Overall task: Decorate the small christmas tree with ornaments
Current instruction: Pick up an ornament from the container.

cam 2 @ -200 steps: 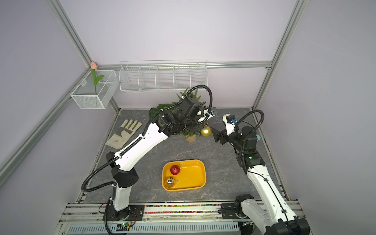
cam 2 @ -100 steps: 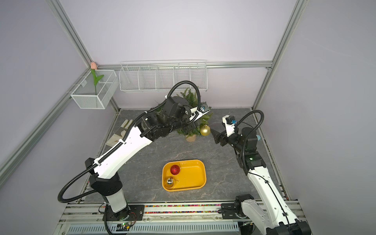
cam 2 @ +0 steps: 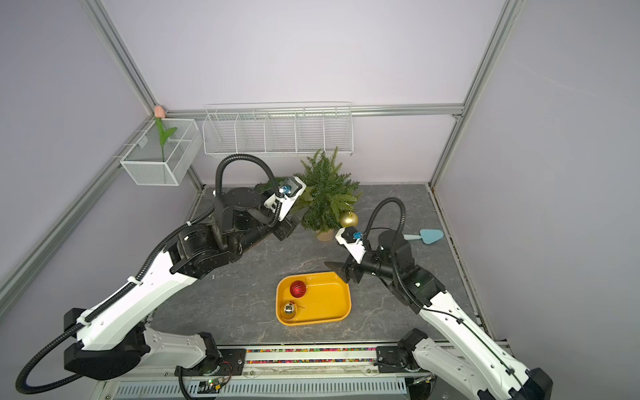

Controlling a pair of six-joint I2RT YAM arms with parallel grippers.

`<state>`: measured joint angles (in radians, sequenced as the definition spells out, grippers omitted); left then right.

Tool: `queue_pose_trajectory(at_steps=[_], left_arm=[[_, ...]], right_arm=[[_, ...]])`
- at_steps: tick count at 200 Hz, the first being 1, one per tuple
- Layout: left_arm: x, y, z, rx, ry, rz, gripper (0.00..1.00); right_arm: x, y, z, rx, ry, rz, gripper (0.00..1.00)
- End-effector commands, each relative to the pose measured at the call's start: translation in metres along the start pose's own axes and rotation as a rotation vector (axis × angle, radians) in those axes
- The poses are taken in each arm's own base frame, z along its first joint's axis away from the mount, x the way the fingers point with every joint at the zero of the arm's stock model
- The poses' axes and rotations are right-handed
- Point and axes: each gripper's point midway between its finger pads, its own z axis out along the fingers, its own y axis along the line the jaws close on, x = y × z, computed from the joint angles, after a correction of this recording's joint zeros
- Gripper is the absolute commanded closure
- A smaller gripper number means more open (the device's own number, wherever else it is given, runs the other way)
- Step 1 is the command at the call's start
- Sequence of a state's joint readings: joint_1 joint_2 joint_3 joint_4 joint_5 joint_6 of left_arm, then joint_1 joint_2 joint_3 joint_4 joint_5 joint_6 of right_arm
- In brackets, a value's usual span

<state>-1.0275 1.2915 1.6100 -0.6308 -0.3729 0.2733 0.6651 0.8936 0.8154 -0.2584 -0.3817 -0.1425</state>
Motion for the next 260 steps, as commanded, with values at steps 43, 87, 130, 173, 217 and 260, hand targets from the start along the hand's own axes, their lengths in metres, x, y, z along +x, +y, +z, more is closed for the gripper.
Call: queue_pose_trajectory(at_steps=[43,87,130,173,217,260], left_arm=[[0.118,-0.019,-0.011,-0.006,0.288,-0.287,0.43],[0.191,-0.080,-0.008,0.145,0.521,-0.504,0.48],[0.250,-0.115,0.003,0.143,0.740,-0.612,0.45],[0.284,-0.156,0.028,0.182,0.925,-0.703,0.34],[0.311,-0.152,0.035,0.066,1.008,-0.718,0.25],[0.324,-0.146,0.047,0.031,1.025,-0.719,0.24]], right_arm=[[0.061,-0.021,0.037,0.236,0.225,0.297,0.25],[0.077,-0.052,0.018,0.419,0.258,0.515,0.28],[0.081,-0.073,-0.026,0.557,0.147,0.584,0.28],[0.080,-0.079,-0.043,0.600,0.096,0.590,0.27],[0.083,-0.075,-0.038,0.566,0.091,0.612,0.26],[0.086,-0.075,-0.031,0.548,0.089,0.626,0.25]])
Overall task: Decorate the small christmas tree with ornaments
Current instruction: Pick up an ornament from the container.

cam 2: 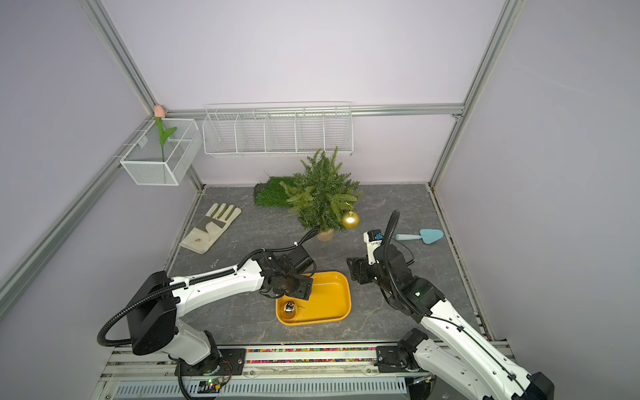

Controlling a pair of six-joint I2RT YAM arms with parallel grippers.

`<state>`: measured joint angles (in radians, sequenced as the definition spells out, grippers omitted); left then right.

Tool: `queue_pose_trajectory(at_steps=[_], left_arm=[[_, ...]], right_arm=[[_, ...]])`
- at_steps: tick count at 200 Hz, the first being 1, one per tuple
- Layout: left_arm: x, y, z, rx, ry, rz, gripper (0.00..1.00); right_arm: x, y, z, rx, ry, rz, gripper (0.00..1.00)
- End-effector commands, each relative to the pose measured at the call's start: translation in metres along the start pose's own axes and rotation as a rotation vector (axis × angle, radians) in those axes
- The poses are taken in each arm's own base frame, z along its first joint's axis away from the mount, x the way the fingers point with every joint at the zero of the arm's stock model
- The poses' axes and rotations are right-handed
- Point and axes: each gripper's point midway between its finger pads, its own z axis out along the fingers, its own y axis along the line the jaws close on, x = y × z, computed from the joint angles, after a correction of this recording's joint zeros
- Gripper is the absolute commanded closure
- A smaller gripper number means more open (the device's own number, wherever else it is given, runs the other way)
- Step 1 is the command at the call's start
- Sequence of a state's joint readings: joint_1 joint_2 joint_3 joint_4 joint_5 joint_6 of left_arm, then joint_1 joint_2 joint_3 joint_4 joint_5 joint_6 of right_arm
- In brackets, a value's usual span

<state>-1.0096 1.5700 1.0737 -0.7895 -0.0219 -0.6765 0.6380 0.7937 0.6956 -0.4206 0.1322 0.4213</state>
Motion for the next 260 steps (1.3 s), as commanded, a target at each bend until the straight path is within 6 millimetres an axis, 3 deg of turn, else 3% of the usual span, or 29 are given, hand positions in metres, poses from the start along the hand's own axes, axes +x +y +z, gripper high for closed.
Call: queue_pose_trajectory(at_steps=[1,28,96,139,173,218,248,260], left_arm=[[-0.012,0.004,0.004,-0.025,-0.017,-0.049,0.24],[-0.018,0.013,0.011,-0.057,-0.017,-0.061,0.26],[-0.020,0.009,0.032,-0.032,0.002,-0.054,0.32],[-0.025,0.006,0.021,-0.019,-0.019,-0.034,0.48],[-0.038,0.003,-0.022,0.010,-0.109,0.017,0.57],[-0.058,-0.003,-0.103,0.092,-0.314,0.136,0.64],[-0.068,-0.014,-0.154,0.190,-0.522,0.320,0.66],[-0.074,-0.018,-0.176,0.214,-0.621,0.377,0.69]], right_arm=[[0.001,0.002,0.006,-0.021,0.000,0.030,0.25],[0.001,0.007,0.007,-0.044,0.000,0.042,0.25],[-0.001,0.006,0.002,-0.043,-0.014,0.040,0.25],[-0.003,0.004,-0.005,-0.034,-0.026,0.037,0.25],[-0.007,0.003,-0.012,-0.027,-0.043,0.025,0.24],[-0.024,0.016,-0.025,-0.070,-0.062,-0.030,0.23],[-0.043,0.048,-0.037,-0.223,-0.036,-0.053,0.22],[-0.062,0.065,-0.048,-0.292,-0.050,-0.047,0.22]])
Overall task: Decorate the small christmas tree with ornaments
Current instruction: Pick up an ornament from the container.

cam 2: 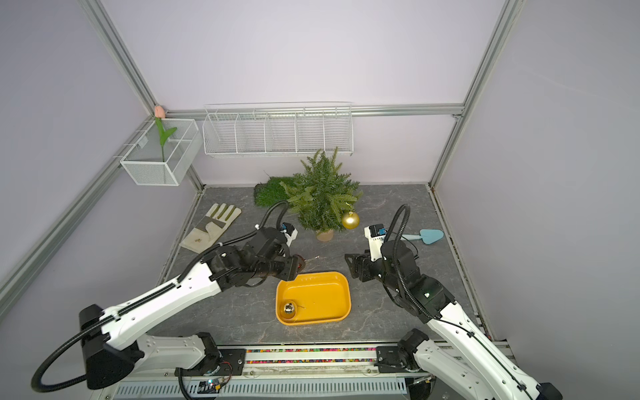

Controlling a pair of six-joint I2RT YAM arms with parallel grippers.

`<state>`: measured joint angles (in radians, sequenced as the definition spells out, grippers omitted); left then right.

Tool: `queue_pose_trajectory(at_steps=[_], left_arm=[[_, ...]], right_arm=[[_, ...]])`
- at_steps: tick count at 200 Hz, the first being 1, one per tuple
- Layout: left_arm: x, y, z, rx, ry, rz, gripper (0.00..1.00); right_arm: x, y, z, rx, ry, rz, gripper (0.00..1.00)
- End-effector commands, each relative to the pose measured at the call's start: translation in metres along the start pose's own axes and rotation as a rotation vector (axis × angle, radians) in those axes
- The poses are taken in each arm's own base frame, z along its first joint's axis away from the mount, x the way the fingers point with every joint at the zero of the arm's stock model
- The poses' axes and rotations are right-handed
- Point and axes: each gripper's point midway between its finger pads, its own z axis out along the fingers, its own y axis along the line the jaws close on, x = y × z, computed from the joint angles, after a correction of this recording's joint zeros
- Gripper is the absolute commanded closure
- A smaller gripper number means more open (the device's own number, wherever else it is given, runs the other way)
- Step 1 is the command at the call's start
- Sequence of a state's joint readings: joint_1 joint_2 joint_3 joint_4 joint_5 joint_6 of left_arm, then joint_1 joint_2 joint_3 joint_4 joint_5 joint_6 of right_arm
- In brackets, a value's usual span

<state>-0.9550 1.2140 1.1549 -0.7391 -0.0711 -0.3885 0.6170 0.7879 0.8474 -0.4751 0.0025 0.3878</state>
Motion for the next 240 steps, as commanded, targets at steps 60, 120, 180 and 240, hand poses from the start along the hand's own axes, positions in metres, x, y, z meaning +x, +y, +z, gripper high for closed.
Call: queue_pose_trajectory(at_steps=[60,120,180,240], left_arm=[[-0.113,-0.027,-0.092,0.166,-0.523,0.265,0.79],[-0.132,-0.054,-0.111,0.378,-0.566,0.210,0.86],[-0.135,-0.052,-0.115,0.436,-0.558,0.156,0.91],[-0.139,-0.047,-0.115,0.429,-0.561,0.126,0.94]], right_arm=[[-0.103,0.100,-0.046,-0.420,-0.101,-0.021,0.25],[-0.134,0.115,-0.045,-0.452,-0.144,-0.073,0.40],[-0.142,0.126,-0.035,-0.512,-0.146,-0.083,0.50],[-0.140,0.141,-0.036,-0.595,-0.130,-0.101,0.52]])
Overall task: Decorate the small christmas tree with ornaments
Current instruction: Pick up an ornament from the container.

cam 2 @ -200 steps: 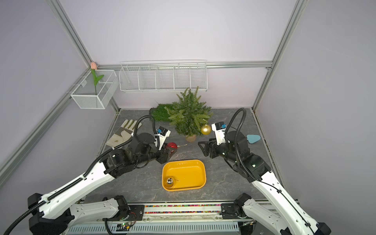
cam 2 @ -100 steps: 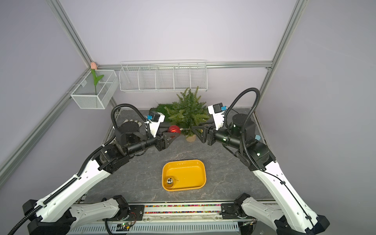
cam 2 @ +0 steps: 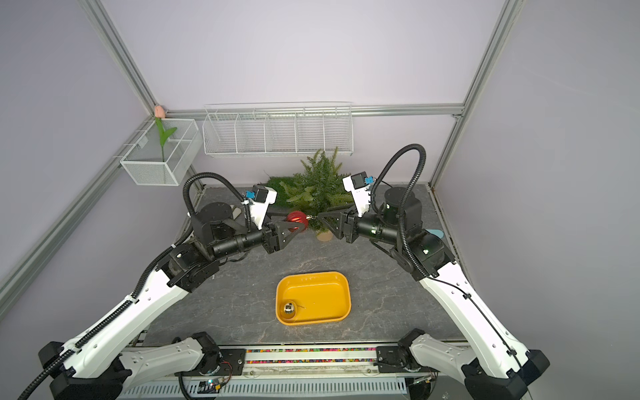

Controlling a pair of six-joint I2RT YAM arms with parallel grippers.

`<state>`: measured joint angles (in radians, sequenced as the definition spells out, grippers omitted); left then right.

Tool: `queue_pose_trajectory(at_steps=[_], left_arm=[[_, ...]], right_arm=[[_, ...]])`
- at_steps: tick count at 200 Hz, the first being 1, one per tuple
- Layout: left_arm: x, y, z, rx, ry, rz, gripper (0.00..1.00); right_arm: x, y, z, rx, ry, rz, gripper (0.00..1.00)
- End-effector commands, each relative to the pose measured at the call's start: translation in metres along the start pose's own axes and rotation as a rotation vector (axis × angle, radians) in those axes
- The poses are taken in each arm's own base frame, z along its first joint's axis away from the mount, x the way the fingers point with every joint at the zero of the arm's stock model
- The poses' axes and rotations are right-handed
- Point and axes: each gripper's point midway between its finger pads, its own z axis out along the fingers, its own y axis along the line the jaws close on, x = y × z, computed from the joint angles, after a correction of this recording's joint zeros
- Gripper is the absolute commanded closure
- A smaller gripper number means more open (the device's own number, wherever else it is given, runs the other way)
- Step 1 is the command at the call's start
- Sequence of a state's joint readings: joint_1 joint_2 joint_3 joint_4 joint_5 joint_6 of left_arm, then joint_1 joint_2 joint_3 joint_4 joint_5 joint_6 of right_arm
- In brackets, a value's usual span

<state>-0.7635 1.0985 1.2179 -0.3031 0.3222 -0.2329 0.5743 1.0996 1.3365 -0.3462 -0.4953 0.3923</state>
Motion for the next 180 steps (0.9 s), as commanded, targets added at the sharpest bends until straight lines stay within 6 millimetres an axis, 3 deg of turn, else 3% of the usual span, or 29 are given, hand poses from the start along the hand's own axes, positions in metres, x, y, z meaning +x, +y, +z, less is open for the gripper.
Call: queue_pose_trajectory(at_steps=[1,99,154,180], left_arm=[[-0.019,-0.006,-0.005,0.020,-0.048,-0.006,0.94],[-0.019,-0.002,-0.006,0.018,-0.044,-0.013,0.96],[-0.018,0.001,-0.007,0.012,-0.044,-0.015,0.97],[-0.016,0.002,-0.004,0.017,-0.041,-0.021,0.98]], right_arm=[[-0.009,0.015,0.000,-0.063,-0.021,-0.027,0.52],[-0.008,0.014,0.013,-0.057,-0.005,-0.031,0.60],[-0.010,0.016,0.015,-0.055,-0.009,-0.048,0.74],[-0.009,0.011,0.017,-0.024,0.000,-0.050,0.88]])
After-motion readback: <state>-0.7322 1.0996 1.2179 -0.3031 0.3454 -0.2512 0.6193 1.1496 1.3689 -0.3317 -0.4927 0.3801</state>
